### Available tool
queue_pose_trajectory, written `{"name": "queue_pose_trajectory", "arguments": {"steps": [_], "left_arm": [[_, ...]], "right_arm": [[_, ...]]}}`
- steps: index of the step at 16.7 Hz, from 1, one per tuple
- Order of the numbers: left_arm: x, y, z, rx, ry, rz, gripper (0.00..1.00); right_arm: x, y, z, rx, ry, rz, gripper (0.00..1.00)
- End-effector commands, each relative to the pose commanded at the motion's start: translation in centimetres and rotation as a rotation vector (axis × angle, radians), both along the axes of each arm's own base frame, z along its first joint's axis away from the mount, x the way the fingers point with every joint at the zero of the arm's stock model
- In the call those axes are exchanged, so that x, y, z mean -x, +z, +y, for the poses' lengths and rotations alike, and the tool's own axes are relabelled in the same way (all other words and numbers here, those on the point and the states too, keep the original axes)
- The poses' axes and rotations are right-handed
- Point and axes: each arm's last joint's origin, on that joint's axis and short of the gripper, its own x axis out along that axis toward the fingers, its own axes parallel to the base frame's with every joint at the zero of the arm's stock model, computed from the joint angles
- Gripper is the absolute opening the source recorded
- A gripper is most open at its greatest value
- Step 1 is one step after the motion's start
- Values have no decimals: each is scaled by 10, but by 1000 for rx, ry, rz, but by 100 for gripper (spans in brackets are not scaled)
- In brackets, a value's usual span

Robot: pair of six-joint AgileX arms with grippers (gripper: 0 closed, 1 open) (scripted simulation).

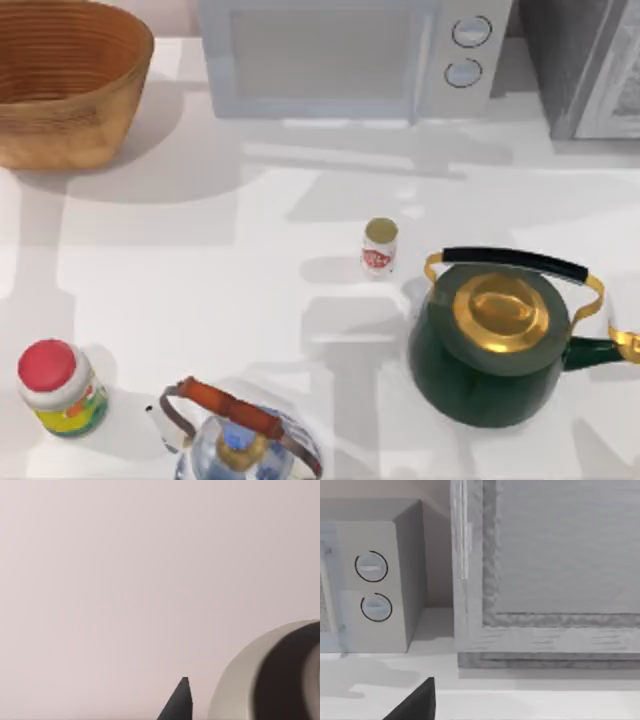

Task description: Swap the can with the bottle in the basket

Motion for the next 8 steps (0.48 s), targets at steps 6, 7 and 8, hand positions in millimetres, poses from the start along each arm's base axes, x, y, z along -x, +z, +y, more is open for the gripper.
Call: {"name": "queue_pose_trajectory", "arguments": {"steps": [6,7,8], "left_arm": [[-24,-35,-21,45,-30,250,0],[-25,-36,-22,46,-31,256,0],[-25,-36,-22,46,-31,256,0]], "right_arm": [[0,0,0,0,0,0,100],[0,0,0,0,0,0,100],[0,0,0,0,0,0,100]]}}
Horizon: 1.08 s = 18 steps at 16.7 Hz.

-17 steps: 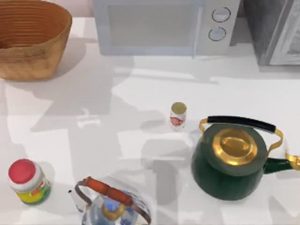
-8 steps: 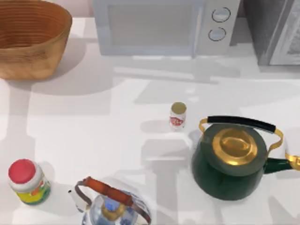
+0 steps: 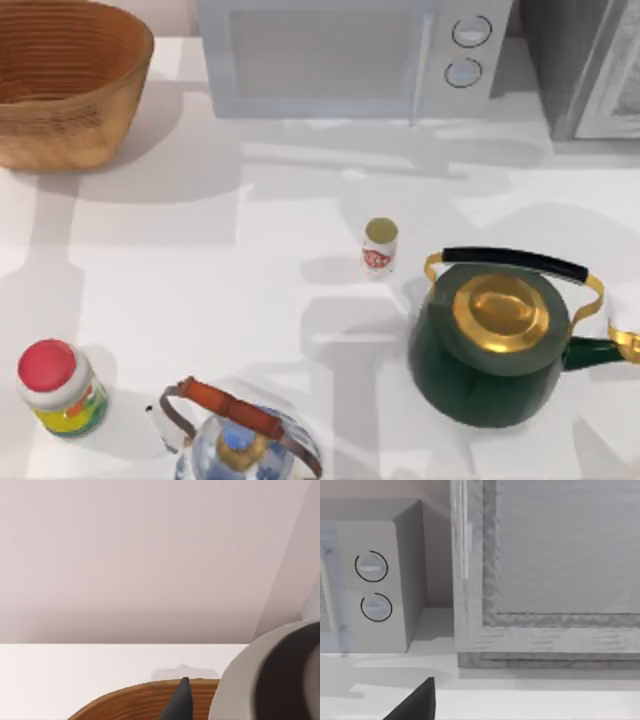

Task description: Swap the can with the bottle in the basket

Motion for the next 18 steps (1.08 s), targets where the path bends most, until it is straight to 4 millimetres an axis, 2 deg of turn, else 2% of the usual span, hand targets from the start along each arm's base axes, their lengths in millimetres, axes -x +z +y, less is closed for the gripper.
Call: {"name": "queue_pose_trajectory", "arguments": {"steps": [5,12,16,18], "left_arm": [[-3,-5,2,-1,3,1,0],[-37,-52,-1,0,0,0,0],[-37,-53,-1,0,0,0,0],[-37,-53,-1,0,0,0,15]], "right_arm": [[0,0,0,0,0,0,100],[0,0,0,0,0,0,100],[0,0,0,0,0,0,100],[0,0,0,0,0,0,100]]}}
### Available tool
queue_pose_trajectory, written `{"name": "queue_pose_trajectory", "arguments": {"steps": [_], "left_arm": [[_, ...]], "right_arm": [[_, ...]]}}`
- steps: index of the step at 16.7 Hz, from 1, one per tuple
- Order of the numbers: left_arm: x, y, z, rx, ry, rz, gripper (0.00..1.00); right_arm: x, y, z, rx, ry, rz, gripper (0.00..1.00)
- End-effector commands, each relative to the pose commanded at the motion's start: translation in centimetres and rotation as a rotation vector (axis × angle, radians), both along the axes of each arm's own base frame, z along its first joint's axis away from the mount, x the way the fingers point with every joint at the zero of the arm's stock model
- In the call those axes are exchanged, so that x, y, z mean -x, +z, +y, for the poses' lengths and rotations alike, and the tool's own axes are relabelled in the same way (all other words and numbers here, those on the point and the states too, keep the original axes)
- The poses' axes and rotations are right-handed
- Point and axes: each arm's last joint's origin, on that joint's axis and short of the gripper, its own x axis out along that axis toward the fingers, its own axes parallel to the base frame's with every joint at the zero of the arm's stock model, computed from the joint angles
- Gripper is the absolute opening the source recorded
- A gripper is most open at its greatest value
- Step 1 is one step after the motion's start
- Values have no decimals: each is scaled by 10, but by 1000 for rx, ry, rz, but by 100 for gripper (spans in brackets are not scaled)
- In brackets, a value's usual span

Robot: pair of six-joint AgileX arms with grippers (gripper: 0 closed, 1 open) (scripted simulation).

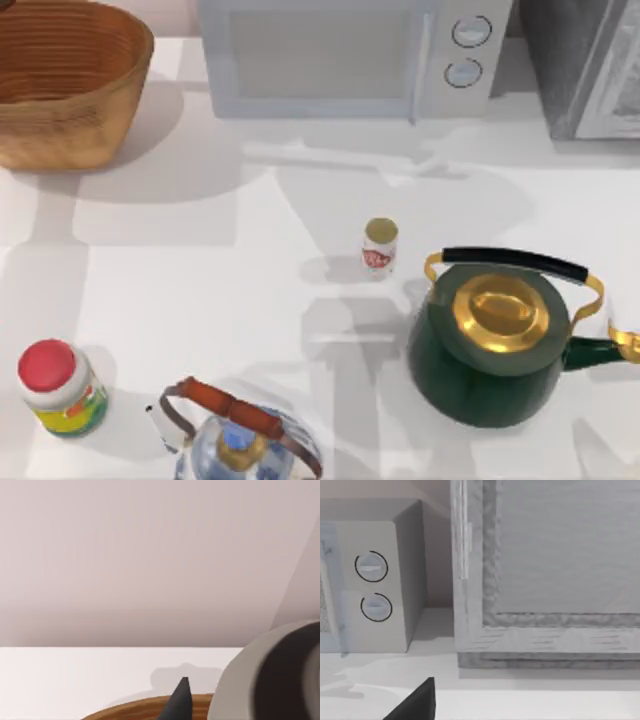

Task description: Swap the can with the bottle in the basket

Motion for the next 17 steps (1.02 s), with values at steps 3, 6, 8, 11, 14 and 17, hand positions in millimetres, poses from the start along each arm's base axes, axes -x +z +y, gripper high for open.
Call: {"name": "queue_pose_trajectory", "arguments": {"steps": [3,6,8,11,14,17], "left_arm": [[0,0,0,0,0,0,38],[0,0,0,0,0,0,60],[0,0,0,0,0,0,75],[0,0,0,0,0,0,98],[0,0,0,0,0,0,100],[0,0,0,0,0,0,100]], "right_arm": [[0,0,0,0,0,0,100],[0,0,0,0,0,0,100],[0,0,0,0,0,0,100],[0,0,0,0,0,0,100],[0,0,0,0,0,0,100],[0,0,0,0,0,0,100]]}}
